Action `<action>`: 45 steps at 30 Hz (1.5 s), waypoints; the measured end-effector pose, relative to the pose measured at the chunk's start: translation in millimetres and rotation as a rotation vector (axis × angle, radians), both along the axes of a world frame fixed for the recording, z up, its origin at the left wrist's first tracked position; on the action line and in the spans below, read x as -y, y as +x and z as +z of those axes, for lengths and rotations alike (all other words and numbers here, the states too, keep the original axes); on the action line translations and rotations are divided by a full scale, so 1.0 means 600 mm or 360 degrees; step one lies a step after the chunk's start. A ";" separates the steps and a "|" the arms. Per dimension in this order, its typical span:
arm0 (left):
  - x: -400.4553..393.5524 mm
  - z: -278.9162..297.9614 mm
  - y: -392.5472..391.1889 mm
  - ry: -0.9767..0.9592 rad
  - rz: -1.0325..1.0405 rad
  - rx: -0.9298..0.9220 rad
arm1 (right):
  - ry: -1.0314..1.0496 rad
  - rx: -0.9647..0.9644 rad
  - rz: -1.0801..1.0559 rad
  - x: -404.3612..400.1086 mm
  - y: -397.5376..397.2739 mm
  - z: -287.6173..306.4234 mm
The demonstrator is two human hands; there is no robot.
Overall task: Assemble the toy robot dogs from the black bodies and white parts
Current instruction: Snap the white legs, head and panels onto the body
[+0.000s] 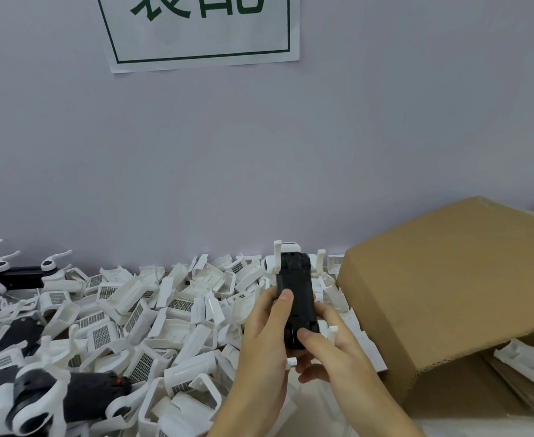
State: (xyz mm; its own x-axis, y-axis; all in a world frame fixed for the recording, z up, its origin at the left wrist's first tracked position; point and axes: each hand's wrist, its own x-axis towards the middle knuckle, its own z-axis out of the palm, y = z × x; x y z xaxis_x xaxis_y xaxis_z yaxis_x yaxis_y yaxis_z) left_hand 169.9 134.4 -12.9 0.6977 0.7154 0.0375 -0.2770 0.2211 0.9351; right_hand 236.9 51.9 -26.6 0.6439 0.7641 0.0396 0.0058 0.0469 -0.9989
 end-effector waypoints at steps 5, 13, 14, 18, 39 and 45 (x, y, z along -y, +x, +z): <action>-0.002 0.000 0.001 0.0015 -0.0032 0.0020 | 0.0031 -0.0044 0.0056 -0.001 0.002 0.000; 0.002 0.002 -0.003 0.0032 -0.0060 0.0019 | 0.0036 0.0036 0.0031 0.000 -0.001 -0.001; 0.003 0.002 -0.003 0.0032 -0.0066 0.0029 | 0.0020 0.0070 0.0001 0.000 -0.001 -0.001; 0.000 0.000 -0.003 0.0031 -0.0070 0.0083 | -0.0008 0.0162 -0.0006 0.002 -0.006 0.005; -0.006 -0.008 0.002 0.0216 0.0226 0.0210 | 0.0104 0.1025 -0.0527 0.007 -0.010 0.008; -0.007 -0.012 0.003 0.0433 0.0308 0.0217 | 0.0244 0.0801 -0.0485 0.002 -0.012 0.014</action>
State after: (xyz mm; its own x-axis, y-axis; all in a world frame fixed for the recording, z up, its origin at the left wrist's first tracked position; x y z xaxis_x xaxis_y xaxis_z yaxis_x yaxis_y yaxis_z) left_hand 171.6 138.8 -20.2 0.5261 0.7847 0.3277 -0.4154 -0.0992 0.9042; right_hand 229.8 50.5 -17.9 0.7062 0.5099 0.4912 0.5115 0.1121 -0.8519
